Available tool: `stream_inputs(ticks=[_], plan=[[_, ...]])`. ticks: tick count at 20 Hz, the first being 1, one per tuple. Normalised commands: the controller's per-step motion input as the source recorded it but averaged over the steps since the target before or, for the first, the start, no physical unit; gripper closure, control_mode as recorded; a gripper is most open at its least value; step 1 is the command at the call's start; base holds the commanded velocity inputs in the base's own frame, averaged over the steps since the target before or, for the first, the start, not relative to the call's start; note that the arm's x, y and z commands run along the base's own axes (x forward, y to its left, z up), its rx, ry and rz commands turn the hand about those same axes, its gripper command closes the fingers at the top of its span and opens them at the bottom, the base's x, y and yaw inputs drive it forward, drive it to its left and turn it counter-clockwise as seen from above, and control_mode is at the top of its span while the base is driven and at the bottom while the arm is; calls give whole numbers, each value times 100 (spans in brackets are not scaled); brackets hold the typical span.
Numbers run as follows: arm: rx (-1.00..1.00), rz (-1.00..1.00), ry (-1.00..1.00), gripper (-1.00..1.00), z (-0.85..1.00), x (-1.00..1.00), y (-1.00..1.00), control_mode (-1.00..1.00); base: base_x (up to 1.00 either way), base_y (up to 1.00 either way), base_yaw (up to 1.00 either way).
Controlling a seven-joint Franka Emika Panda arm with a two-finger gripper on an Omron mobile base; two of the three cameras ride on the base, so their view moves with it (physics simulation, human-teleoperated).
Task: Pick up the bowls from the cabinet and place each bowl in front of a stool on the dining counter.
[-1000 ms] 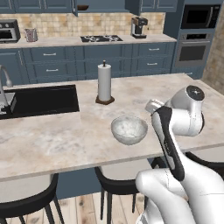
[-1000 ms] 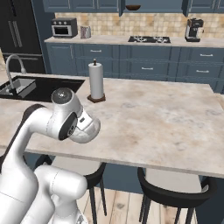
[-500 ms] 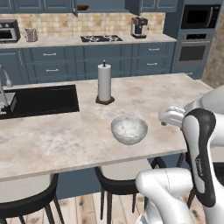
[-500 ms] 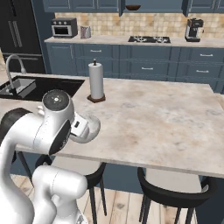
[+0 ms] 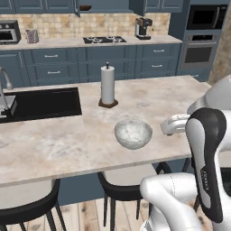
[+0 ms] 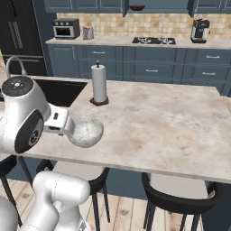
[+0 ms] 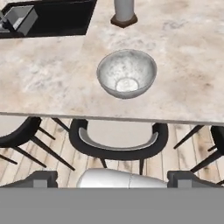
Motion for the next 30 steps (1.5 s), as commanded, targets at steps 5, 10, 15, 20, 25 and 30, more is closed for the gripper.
stream_inputs(ticks=[5,10,15,20,25,30], plan=[[-19,-1,-8,-100,2,-48,7,-100,0,0,0],[-3,0,-2,-100,0,-11,0,100,-65,-7,0],[0,0,0,-100,0,0,0,100,-95,-50,0],[0,0,0,-100,0,0,0,100,-44,-98,0],[0,0,0,-100,0,0,0,100,-4,-100,-1],[0,0,0,-100,0,0,0,100,2,-100,-7]])
